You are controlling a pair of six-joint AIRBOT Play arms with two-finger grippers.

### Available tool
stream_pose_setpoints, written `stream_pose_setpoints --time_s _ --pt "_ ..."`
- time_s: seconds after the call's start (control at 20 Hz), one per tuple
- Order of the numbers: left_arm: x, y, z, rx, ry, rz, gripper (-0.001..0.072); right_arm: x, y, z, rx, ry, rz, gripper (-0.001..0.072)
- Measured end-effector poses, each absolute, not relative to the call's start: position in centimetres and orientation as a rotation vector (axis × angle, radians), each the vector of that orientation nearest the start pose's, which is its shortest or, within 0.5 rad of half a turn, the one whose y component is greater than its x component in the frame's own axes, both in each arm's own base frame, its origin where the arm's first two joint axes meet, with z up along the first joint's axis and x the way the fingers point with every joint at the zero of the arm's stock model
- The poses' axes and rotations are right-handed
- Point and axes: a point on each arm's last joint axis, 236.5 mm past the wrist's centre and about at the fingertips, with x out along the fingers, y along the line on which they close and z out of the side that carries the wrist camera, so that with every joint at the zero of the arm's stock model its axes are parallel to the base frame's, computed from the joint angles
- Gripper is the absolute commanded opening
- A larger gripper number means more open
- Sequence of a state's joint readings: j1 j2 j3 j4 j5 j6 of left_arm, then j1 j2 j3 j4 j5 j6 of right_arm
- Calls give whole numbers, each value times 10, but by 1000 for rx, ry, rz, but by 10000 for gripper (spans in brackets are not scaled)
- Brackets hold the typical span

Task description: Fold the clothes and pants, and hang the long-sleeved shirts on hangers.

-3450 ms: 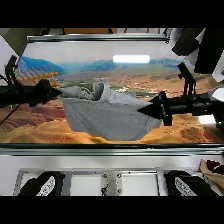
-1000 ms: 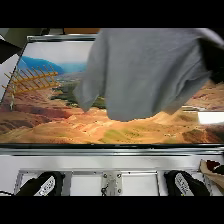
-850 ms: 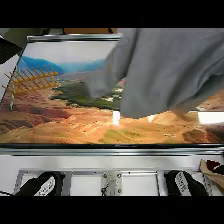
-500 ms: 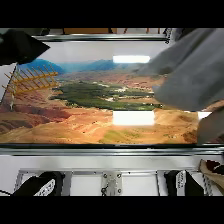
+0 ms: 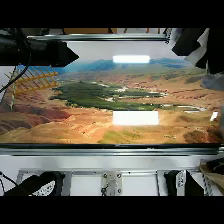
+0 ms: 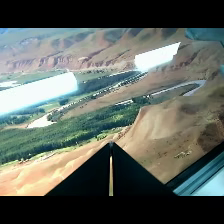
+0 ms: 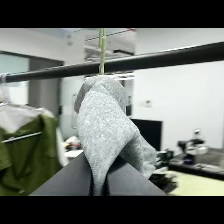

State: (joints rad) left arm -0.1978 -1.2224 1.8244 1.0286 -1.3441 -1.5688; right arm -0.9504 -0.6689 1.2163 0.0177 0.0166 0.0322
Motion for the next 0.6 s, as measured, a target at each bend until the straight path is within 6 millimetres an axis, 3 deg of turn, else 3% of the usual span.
stream_pose_setpoints --time_s 0.3,0.6 --pt "376 -199 297 -232 769 -653 14 162 -291 528 -260 -534 -1075 8" --pt "371 -199 291 -219 798 -660 14 143 -325 523 -264 -507 -1187 9"
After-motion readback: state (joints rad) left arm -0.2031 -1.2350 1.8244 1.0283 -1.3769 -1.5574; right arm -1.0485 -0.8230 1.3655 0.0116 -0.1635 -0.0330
